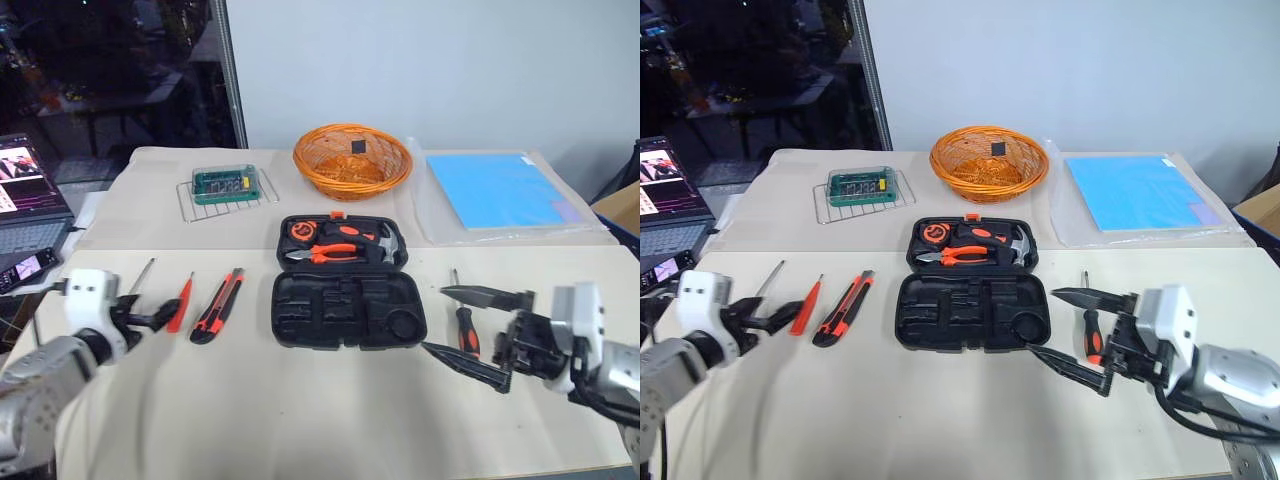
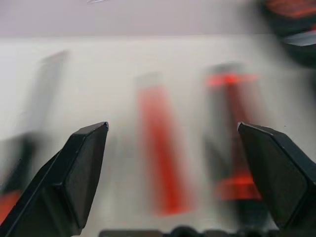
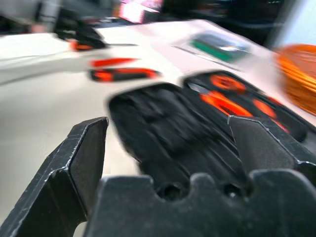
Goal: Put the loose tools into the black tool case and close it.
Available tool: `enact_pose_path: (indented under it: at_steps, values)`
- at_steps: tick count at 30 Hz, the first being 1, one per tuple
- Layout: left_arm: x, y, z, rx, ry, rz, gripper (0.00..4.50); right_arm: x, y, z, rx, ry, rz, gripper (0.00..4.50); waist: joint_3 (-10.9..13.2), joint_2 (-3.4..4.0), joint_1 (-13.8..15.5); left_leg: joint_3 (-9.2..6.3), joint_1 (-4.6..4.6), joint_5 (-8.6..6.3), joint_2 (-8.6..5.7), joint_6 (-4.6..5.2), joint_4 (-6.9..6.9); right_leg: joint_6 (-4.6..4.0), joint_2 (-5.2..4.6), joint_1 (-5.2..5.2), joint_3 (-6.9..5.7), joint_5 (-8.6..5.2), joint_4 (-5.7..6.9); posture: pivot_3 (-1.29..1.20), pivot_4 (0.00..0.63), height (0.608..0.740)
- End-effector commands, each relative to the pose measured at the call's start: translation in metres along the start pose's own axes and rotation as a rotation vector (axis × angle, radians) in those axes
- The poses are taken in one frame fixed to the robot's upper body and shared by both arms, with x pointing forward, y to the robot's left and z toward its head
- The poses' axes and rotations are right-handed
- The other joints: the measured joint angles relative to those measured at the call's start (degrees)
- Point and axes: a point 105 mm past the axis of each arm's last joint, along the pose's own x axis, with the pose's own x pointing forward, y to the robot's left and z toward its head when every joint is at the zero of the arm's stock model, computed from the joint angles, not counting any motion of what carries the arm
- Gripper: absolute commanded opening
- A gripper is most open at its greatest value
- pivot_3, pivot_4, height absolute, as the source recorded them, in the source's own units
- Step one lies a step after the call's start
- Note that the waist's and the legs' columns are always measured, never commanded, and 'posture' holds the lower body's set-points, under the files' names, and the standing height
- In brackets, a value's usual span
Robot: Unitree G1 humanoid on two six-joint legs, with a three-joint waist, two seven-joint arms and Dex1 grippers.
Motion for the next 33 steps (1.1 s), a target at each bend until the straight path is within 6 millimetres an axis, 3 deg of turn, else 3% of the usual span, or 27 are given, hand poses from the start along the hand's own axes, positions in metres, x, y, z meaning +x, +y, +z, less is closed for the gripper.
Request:
enact_pose_path:
  at_steps: [1,5,8,12,15,16,19,21,24,28,33]
  values:
    - [-0.004,0.028,0.006,0.062,0.065,0.077,4.5,0.011,0.005,0.011,-0.012,-0.015,0.084,4.47,0.0,-0.11,0.1,-0.01,0.0,0.0,-0.02,0.0,-0.11,-0.22,-0.03,0.0,-0.01,0.06,-0.04,0.0,0.15,0.74]
    - [-0.002,0.05,-0.006,0.111,0.217,0.121,4.5,0.017,0.003,0.012,-0.023,-0.012,0.098,4.47,0.0,-0.14,0.5,-0.04,-0.26,-0.05,-0.02,-0.1,-0.16,-0.41,-0.08,-0.31,-0.18,-0.01,-0.03,0.0,0.15,0.74]
    - [0.001,0.045,-0.014,0.114,0.277,0.041,3.73,0.017,0.002,0.009,-0.029,0.006,0.094,4.5,0.0,-0.15,0.6,0.0,-0.62,0.22,-0.05,-0.39,-0.16,-0.41,-0.13,-0.68,-0.2,0.0,0.01,0.0,0.15,0.74]
    - [0.004,0.042,-0.013,0.108,0.262,0.0,2.14,0.017,0.003,0.01,-0.028,0.004,0.085,4.5,0.0,-0.14,0.5,0.04,-0.66,0.24,-0.08,-0.39,-0.16,-0.4,-0.2,-0.74,-0.18,0.01,0.04,0.0,0.15,0.74]
    - [0.004,0.034,0.003,0.094,0.164,-0.061,1.05,0.017,0.004,0.01,-0.028,0.002,0.073,4.5,0.1,-0.15,0.5,0.01,-0.65,0.06,-0.07,-0.57,-0.16,-0.43,-0.2,-0.75,-0.18,0.03,0.06,0.0,0.15,0.74]
    - [0.003,0.028,0.011,0.095,0.12,-0.099,0.89,0.016,0.004,0.01,-0.031,0.002,0.068,4.5,0.1,-0.15,0.5,0.0,-0.65,0.04,-0.07,-0.55,-0.16,-0.46,-0.2,-0.76,-0.18,0.05,0.07,0.0,0.15,0.74]
    - [-0.009,-0.018,0.047,0.217,-0.019,-0.376,0.89,0.012,0.001,0.011,-0.036,-0.005,0.015,4.5,0.1,-0.39,0.6,-0.02,-0.66,0.04,-0.06,-0.54,-0.15,-0.55,-0.2,-0.77,-0.19,0.12,0.1,0.0,0.15,0.74]
    - [-0.017,-0.062,0.058,0.368,-0.013,-0.61,0.89,0.004,0.001,0.01,-0.031,0.005,-0.031,4.5,0.1,-0.6,0.9,-0.11,-0.75,0.08,-0.03,-0.6,-0.11,-0.6,-0.21,-0.8,-0.34,0.13,0.13,0.0,0.15,0.74]
    - [-0.016,-0.108,0.064,0.538,0.01,-0.824,0.89,-0.009,0.003,0.008,-0.02,0.025,-0.096,4.5,0.1,-0.47,1.8,-0.11,-0.79,0.12,-0.08,-0.67,-0.06,-0.59,-0.26,-0.74,-0.4,0.15,0.1,0.0,0.15,0.74]
    - [0.013,-0.162,0.071,0.718,0.021,-0.967,0.89,-0.035,0.009,0.002,0.0,0.086,-0.2,4.5,0.0,-0.21,2.6,-0.04,-0.5,0.27,-0.16,-0.25,-0.04,-0.41,-0.06,-0.2,-0.3,0.17,0.03,0.0,0.15,0.74]
    - [0.053,-0.208,0.068,0.875,0.084,-1.024,0.89,-0.065,0.011,-0.002,0.006,0.16,-0.291,4.5,0.0,-0.28,1.8,-0.12,-0.27,0.37,-0.09,0.2,0.13,0.06,0.22,0.17,-0.13,-0.07,0.0,0.0,0.15,0.74]
